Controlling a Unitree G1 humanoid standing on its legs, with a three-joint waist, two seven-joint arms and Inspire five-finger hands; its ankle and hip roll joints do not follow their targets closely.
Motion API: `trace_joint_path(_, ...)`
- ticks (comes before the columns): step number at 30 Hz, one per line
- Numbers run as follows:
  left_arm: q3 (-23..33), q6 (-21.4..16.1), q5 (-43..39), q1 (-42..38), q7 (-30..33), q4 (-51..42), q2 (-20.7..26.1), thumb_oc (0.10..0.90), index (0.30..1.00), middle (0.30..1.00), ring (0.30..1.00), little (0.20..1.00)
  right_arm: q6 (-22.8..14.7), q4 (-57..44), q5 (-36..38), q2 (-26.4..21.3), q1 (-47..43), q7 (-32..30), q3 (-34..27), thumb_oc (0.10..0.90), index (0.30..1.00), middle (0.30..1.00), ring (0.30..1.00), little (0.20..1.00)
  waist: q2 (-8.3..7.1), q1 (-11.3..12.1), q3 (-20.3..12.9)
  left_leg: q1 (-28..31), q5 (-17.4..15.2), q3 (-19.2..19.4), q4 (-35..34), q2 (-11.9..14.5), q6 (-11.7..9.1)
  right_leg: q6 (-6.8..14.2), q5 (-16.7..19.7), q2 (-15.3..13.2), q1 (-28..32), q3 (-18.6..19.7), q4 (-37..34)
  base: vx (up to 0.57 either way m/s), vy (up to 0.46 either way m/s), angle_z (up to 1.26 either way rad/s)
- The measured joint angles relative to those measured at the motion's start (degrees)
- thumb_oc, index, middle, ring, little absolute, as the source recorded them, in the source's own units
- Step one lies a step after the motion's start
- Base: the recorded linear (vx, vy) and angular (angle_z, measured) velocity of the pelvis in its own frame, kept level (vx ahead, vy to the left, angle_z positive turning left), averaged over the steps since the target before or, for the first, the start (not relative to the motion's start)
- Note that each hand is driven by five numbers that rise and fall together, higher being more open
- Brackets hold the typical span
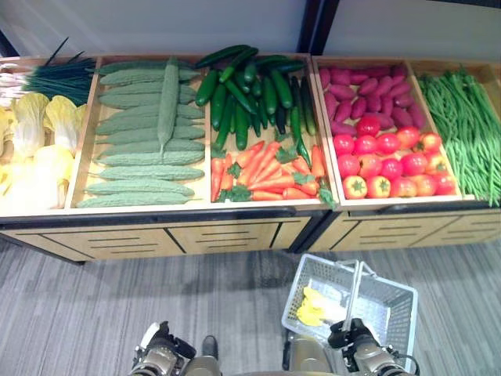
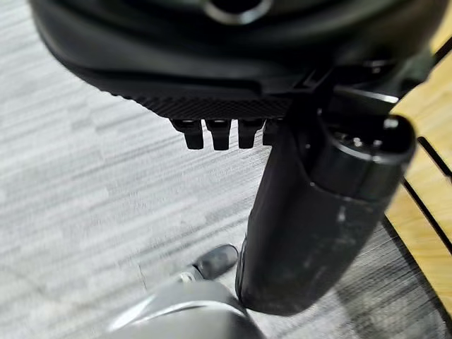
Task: Get the vegetables into the basket
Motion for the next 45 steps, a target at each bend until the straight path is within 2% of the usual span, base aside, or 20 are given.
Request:
trace_joint_path(3, -0.4, -0.1, 0.0, -1.6, -0.1, -0.5, -1.7, 0.900, 1.000, 1.000, 1.000, 1.000, 0.1, 0.3, -0.1, -1.5, 0.2, -0.1, -0.1, 0.400, 0.300, 0.300, 0.300, 0.300, 0.64, -0.9, -0.3, -0.3, 0.1, -0.8, 1.7, 1.9, -0.3, -1.3, -1.3, 1.6, 1.8, -2.1, -0.2, 0.02, -0.126, 0.19)
trace_joint_path(8, -1.2, -0.2, -0.3, -1.6, -0.3, -7.1, -3.1, 0.900, 1.000, 1.000, 1.000, 1.000, 0.2, 0.3, 0.0, -2.1, 0.3, -0.1, -0.1, 0.400, 0.300, 0.300, 0.300, 0.300, 1.55, -0.9, -0.3, -0.9, 0.3, -1.8, 1.3, 2.6, -0.5, -1.1, -1.9, 2.1, 1.8, -3.1, -0.4, 0.01, -0.080, 0.11)
trace_joint_path(12, -2.6, -0.1, -0.9, -0.1, -0.4, -12.9, -3.0, 0.900, 1.000, 1.000, 1.000, 1.000, 0.6, 0.5, 0.0, -2.8, 0.8, -0.1, -0.9, 0.400, 0.300, 0.300, 0.300, 0.300, 3.88, -0.7, -0.9, -0.8, -0.4, -2.9, -0.6, 2.9, -2.2, -0.8, -1.7, 2.0, 1.7, -4.3, -0.3, 0.00, -0.032, 0.17)
trace_joint_path(14, -2.6, -0.1, -1.5, 2.2, -0.5, -17.6, -2.5, 0.900, 1.000, 1.000, 1.000, 1.000, 0.8, 0.4, 0.1, -3.2, 0.9, -0.1, -1.2, 0.400, 0.300, 0.300, 0.300, 0.300, 4.63, -0.6, -1.2, -1.0, -0.6, -3.1, -0.8, 2.2, -2.0, -0.4, -1.5, 1.2, 1.7, -4.3, -0.3, -0.01, -0.016, 0.09)
trace_joint_path(19, -2.7, -0.3, -2.8, 12.4, -3.3, -36.1, 2.4, 0.900, 1.000, 1.000, 1.000, 1.000, 1.2, -1.9, 0.1, -3.7, 3.1, 0.1, -2.7, 0.400, 0.300, 0.300, 0.300, 0.300, 5.07, 0.1, -1.3, -0.9, -0.3, -3.3, -1.9, 1.0, -1.7, 0.0, -0.9, 0.0, 1.7, -4.3, -1.1, -0.01, 0.000, 0.02)
trace_joint_path(22, -1.8, -0.6, -3.4, 19.2, -6.4, -49.7, 7.3, 0.900, 1.000, 1.000, 1.000, 1.000, 1.6, -3.5, 0.0, -4.7, 4.5, 0.7, -4.0, 0.400, 0.300, 0.300, 0.300, 0.300, 5.36, 1.0, -1.2, -0.9, 0.7, -3.7, -2.4, 0.4, -2.0, 0.5, -0.2, -0.5, 2.1, -4.7, -2.3, -0.01, 0.010, 0.07)
trace_joint_path(27, 2.0, -2.5, -5.8, 24.5, -9.9, -60.0, 10.9, 0.900, 1.000, 1.000, 1.000, 1.000, 1.6, -3.4, -0.5, -5.9, 4.7, 1.5, -4.0, 0.400, 0.300, 0.300, 0.300, 0.300, 5.69, 1.6, -1.0, -0.7, 0.8, -4.0, -2.6, -0.2, -2.3, 0.8, 0.9, -0.7, 3.5, -5.2, -4.6, -0.01, 0.011, 0.05)
trace_joint_path(34, 5.2, -5.0, -8.2, 24.4, -10.0, -66.1, 11.2, 0.900, 1.000, 1.000, 1.000, 1.000, 1.1, -2.2, -0.6, -5.9, 4.6, 1.7, -4.0, 0.400, 0.300, 0.300, 0.300, 0.300, 5.99, 2.3, -0.8, -0.1, 0.8, -4.0, -2.7, -0.2, -2.3, 0.8, 1.1, -0.8, 4.2, -5.2, -5.0, 0.00, 0.000, 0.00)
trace_joint_path(40, 9.3, -5.2, -8.9, 23.6, -8.7, -73.2, 11.4, 0.900, 1.000, 1.000, 1.000, 1.000, 1.2, -2.2, -0.6, -5.9, 4.7, 1.7, -4.0, 0.400, 0.300, 0.300, 0.300, 0.300, 6.27, 2.3, -0.6, 0.8, 0.9, -3.9, -2.9, -0.1, -2.3, 0.8, 1.2, -0.8, 4.9, -5.0, -5.0, 0.00, 0.000, -0.01)
trace_joint_path(43, 10.3, -5.7, -8.8, 20.8, -7.0, -75.0, 11.5, 0.900, 1.000, 1.000, 1.000, 1.000, 1.2, -1.9, -1.1, -5.9, 4.6, 1.7, -3.8, 0.400, 0.300, 0.300, 0.300, 0.300, 6.52, 2.3, -0.7, 1.2, 0.9, -3.9, -3.0, -0.2, -2.3, 0.8, 1.2, -0.7, 5.2, -5.0, -5.0, 0.00, 0.000, 0.00)
trace_joint_path(45, 10.1, -5.5, -7.1, 15.6, -4.7, -74.7, 11.1, 0.900, 1.000, 1.000, 1.000, 1.000, 1.2, -1.5, -1.8, -5.6, 4.0, 1.6, -3.4, 0.400, 0.300, 0.300, 0.300, 0.300, 6.56, 2.2, -0.8, 1.5, 0.8, -3.7, -3.1, -0.2, -2.3, 0.8, 1.3, -0.7, 5.3, -4.8, -5.0, 0.00, -0.005, -0.05)
